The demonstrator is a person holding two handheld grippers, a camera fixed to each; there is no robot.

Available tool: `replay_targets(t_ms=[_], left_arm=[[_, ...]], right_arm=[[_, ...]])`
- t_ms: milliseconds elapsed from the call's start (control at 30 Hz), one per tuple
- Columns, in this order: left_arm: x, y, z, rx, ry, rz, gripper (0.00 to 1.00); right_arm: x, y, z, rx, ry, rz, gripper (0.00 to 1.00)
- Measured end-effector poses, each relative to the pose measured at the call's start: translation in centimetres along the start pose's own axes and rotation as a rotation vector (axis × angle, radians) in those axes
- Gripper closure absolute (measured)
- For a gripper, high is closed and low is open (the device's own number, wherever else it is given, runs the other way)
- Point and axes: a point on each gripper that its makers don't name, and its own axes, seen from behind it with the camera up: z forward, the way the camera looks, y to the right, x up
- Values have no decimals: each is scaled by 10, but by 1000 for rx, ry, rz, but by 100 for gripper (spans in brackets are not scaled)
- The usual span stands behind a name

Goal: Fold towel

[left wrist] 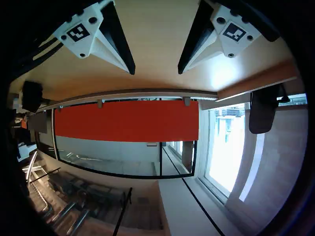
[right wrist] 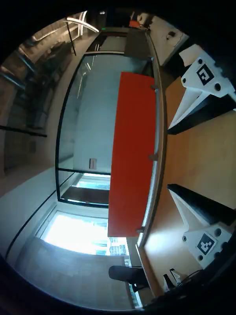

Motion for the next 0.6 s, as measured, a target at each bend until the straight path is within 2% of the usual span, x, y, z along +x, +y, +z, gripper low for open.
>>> replay_targets(t_ms=[300,600], left_arm=[[-4,2,3,-9,-12,0,20],[-7,1,4,-8,-15,1,20]], right_arm=[[0,0,-1,3,1,-1,3],[-1,9,-3,-13,6,3,3]])
